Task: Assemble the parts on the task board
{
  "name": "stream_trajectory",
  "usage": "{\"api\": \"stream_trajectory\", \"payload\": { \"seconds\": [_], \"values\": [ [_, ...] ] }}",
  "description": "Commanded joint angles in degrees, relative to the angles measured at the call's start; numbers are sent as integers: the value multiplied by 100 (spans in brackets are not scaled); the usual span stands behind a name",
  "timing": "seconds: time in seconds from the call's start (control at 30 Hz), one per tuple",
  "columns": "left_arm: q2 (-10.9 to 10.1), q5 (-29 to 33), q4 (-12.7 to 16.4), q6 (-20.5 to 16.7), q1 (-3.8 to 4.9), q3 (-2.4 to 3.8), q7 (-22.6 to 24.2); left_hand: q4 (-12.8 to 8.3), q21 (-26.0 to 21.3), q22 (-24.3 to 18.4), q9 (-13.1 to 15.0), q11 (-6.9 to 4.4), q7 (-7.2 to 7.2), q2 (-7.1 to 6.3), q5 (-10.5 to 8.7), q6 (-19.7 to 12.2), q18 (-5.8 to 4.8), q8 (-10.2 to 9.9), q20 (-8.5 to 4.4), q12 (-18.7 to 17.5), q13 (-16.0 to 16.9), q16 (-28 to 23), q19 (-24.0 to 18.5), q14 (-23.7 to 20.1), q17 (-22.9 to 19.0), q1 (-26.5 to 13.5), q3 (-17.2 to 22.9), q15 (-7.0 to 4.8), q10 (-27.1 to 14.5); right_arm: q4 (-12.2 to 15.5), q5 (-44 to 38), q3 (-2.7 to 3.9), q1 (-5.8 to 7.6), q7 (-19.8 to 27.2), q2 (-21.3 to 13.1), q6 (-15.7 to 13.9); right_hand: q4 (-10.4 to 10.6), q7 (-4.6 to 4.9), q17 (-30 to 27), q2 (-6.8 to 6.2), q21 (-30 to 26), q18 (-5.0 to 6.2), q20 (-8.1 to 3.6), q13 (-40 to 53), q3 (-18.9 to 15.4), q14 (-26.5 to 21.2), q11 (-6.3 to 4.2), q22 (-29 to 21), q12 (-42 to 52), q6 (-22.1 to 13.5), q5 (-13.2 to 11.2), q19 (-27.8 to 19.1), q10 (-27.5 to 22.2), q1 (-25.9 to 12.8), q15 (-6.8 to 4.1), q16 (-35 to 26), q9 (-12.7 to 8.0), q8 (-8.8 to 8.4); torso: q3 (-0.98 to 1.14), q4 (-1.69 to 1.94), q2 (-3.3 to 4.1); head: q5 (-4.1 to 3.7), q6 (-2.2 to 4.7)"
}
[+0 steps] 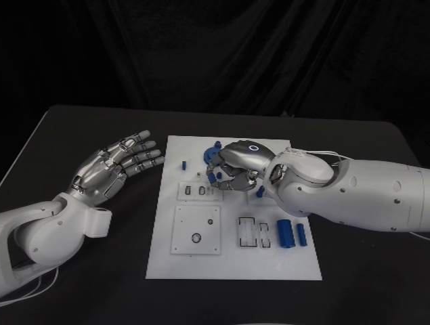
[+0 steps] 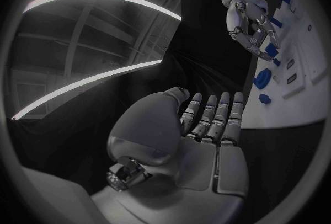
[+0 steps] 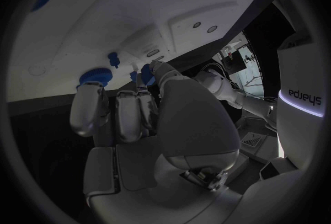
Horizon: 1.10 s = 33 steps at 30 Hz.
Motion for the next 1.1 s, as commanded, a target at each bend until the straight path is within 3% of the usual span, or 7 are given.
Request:
{"api": "stream_trajectory", "payload": {
  "seconds": [0.03,0.43,0.73,1.0,1.1],
  "values": [
    [26,8,-4,96,-5,4,692,-10,-17,-7,-2,39,54,37,18,3,-102,21,12,-15,-5,-13,34,-2,-8,-27,40,43,11,-61,-233,4,-50,-224,55,343,-32,5,378,-44,9,74,-3,8,16,88,14,750,22,51,-6,25,38,11,39,30,222,41,-2,31,1,-18,-30],
    [47,8,-20,129,-5,4,651,-11,-17,-7,-1,41,56,38,19,6,-104,22,12,-14,-6,-13,34,-1,-9,-28,44,44,12,-96,-313,4,-119,-411,92,459,-38,10,403,-52,19,72,0,30,16,100,19,757,38,32,-19,32,54,-6,43,59,234,42,12,-6,18,18,-89],
    [48,8,-24,138,-6,4,628,-11,-17,-7,-1,41,56,38,19,6,-104,22,12,-14,-6,-13,34,-1,-9,-28,44,44,12,-64,-380,4,-136,-471,69,482,-57,27,407,-74,12,74,10,32,21,100,33,762,43,-33,-65,34,44,-42,55,65,257,30,15,-8,8,30,-121],
    [52,8,-37,144,-6,4,609,-11,-17,-7,-1,41,56,38,19,6,-104,22,12,-14,-6,-13,34,-1,-9,-28,44,44,12,-63,-389,4,-142,-480,82,502,-42,130,394,-132,-54,88,60,25,-46,76,72,773,54,-533,-860,12,6,-277,97,52,213,-211,8,-5,6,39,-122],
    [55,8,-44,146,-7,4,606,-11,-17,-7,-1,41,56,38,19,6,-104,22,12,-14,-6,-13,34,-1,-9,-28,44,44,12,-68,-390,4,-144,-485,88,514,-30,149,388,-143,-77,93,59,21,-78,69,63,776,54,-729,-1037,5,-4,-334,92,47,150,-325,7,-1,5,35,-122]
  ]
}}
